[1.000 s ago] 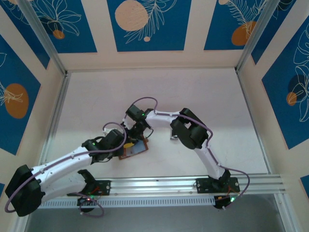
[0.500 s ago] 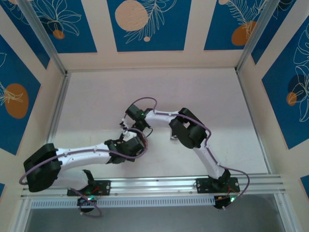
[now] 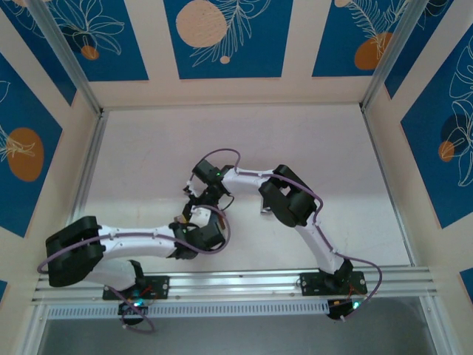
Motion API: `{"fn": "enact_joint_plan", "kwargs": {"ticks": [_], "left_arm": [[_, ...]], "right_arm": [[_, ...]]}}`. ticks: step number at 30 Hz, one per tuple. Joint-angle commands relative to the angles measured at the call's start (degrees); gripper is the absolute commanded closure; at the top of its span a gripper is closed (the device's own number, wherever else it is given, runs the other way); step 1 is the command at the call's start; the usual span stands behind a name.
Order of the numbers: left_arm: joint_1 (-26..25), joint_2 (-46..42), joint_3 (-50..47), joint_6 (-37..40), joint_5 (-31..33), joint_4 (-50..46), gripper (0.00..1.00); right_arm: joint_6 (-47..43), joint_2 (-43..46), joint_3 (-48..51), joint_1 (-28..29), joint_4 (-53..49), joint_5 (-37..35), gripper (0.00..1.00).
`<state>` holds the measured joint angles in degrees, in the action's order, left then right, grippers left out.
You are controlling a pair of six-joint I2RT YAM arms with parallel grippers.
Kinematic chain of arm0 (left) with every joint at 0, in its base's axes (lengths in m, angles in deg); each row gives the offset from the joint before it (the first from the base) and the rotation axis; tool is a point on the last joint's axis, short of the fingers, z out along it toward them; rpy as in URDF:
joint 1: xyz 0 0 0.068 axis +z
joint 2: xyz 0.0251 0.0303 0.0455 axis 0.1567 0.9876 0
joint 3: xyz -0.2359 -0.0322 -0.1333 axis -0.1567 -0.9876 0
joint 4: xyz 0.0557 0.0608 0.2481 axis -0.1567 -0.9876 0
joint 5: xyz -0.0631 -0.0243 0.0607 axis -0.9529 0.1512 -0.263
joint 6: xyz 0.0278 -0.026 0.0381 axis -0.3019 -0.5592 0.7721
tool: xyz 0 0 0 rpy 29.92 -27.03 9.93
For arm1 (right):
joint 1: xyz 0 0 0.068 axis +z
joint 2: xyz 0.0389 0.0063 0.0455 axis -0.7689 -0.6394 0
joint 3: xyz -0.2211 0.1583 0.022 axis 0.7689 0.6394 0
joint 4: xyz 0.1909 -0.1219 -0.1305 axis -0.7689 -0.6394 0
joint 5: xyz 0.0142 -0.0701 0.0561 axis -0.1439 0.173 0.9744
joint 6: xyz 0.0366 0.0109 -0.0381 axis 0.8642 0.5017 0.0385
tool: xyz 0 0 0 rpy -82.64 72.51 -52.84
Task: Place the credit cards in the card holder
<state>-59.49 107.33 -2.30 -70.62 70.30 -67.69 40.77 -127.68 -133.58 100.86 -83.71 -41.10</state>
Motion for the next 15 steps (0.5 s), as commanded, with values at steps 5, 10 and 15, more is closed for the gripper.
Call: {"fn": "enact_joint_plan", "kwargs": {"ticks": [5,10,15], "left_arm": [[-1.49,0.25,-1.12,-2.92,4.16,-0.09,0.59],[-1.45,2.34,-1.22,-5.22,5.25,-0.16,0.61],[-1.45,2.6,-1.5,-7.77,6.35,-1.24,0.71]], "right_arm": [[-0.54,-2.01,-0.27,0.0,-2.44,0.33,0.76],[-0.63,-1.83,-0.43,0.17,-2.72,0.2,0.76],[-0.87,-1.66,-0.59,0.3,-3.29,-0.01,0.76]]}}
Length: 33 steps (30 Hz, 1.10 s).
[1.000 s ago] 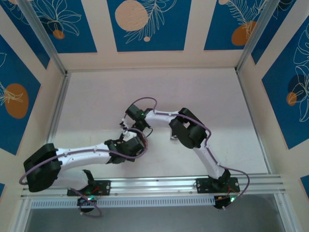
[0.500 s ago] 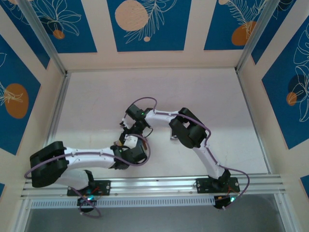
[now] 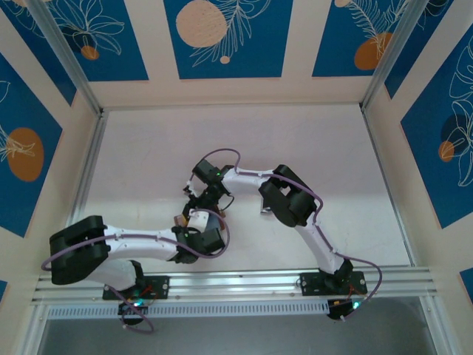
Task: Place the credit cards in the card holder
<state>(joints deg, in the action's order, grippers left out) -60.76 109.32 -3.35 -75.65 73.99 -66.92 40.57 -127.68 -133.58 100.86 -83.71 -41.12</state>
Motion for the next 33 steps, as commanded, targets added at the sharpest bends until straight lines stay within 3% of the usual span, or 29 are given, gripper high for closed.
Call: {"fn": "enact_joint_plan", "kwargs": {"ticks": [1,15,27,33], "left_arm": [[-0.2,0.35,-0.61,-3.08,2.82,-2.15,0.73],[-0.18,2.59,-0.22,-10.12,1.27,-5.92,0.88],[-0.18,4.85,-0.73,-8.3,-1.34,-0.12,0.91],[-0.24,3.59,-0.41,-7.59,-1.36,0.32,0.91]], "right_arm": [[-0.78,-1.62,-0.62,0.29,-3.52,-0.07,0.76],[-4.69,3.88,-1.06,-1.23,-7.97,-3.56,0.75],[-5.99,9.2,-1.98,-5.64,-8.5,-4.15,0.74],[-4.16,13.77,3.7,-6.62,-6.39,-7.65,0.75]]}}
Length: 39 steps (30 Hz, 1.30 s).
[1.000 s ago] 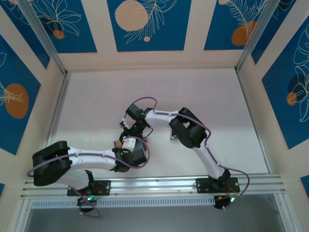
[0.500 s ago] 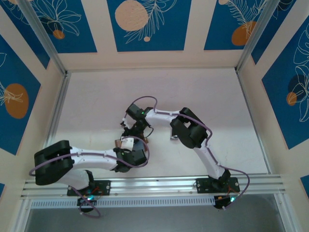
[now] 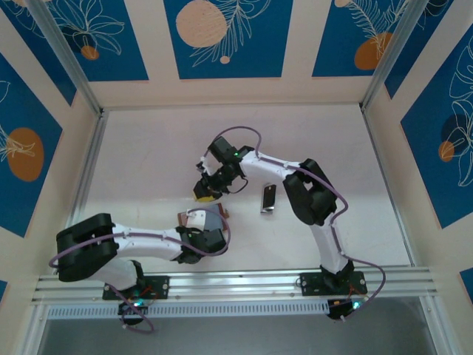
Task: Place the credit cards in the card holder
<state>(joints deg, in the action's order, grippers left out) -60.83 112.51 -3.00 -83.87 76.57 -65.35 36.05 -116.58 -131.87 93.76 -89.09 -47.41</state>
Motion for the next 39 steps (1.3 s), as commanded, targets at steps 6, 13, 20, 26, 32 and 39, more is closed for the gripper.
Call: {"fn": "enact_joint_plan", "kwargs": {"ticks": [6,13,20,26,32,39], "left_arm": [[-0.13,-0.86,0.13,0.98,-3.12,-1.83,0.9],[-0.1,-0.98,0.75,0.88,-2.91,-2.69,0.9],[-0.03,-0.63,2.02,0.89,-2.53,-3.85,0.88],[-0.36,-3.52,3.07,-0.57,0.65,-7.9,0.82],[-0.41,-5.65,3.95,-4.04,2.7,-13.36,0.78],[0.66,-5.05,3.64,-11.12,3.68,-20.11,0.73]], "right_arm": [[0.84,4.03,8.15,2.28,-0.85,-4.41,0.79],[1.7,3.32,11.77,3.44,0.21,-5.85,0.94],[2.07,0.84,12.13,3.66,-0.7,-8.48,1.0],[2.42,-2.67,11.77,3.51,-1.52,-10.14,1.0],[1.83,-3.63,12.25,3.62,-1.8,-10.36,1.0],[1.11,-3.62,12.14,3.86,-2.07,-9.93,1.0]]}}
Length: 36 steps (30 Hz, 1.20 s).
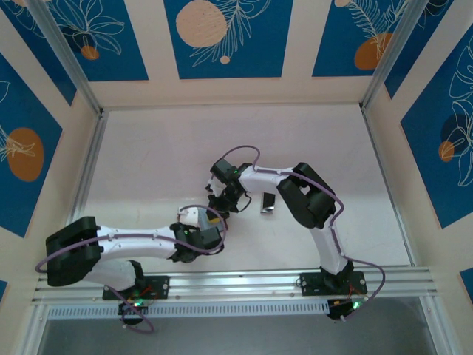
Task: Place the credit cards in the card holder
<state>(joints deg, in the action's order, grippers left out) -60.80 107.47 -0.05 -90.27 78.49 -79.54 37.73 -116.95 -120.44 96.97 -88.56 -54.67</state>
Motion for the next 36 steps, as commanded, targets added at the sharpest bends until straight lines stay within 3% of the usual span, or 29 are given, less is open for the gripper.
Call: {"fn": "enact_joint_plan", "kwargs": {"ticks": [1,5,13,16,23,28,36], "left_arm": [[1.41,0.06,-0.04,-5.52,0.81,-5.88,0.73],[5.92,-1.64,-5.1,-5.07,-6.09,-0.53,0.76],[6.01,-15.55,-0.34,-4.09,-0.34,-13.08,0.78],[5.88,-19.12,3.43,1.35,1.24,-13.94,0.78],[7.44,-9.27,12.5,12.83,-4.8,-6.63,0.76],[13.98,-3.22,7.94,13.64,-15.89,3.47,0.83],[16.3,0.44,4.73,17.23,-19.29,10.04,0.82]], "right_arm": [[-0.65,-3.25,0.66,0.65,-2.59,-2.71,1.0],[-0.76,-2.91,0.75,0.65,-2.59,-2.52,1.0],[-1.24,-2.02,1.1,0.51,-2.59,-2.7,1.0],[-1.37,-2.05,1.13,0.48,-2.63,-2.53,1.0],[-1.46,-2.72,1.2,0.02,-2.41,-2.21,1.0],[-0.95,-2.48,2.36,-0.46,-2.23,-3.09,1.0],[1.66,-0.61,7.84,-3.77,-0.98,-5.74,1.0]]}}
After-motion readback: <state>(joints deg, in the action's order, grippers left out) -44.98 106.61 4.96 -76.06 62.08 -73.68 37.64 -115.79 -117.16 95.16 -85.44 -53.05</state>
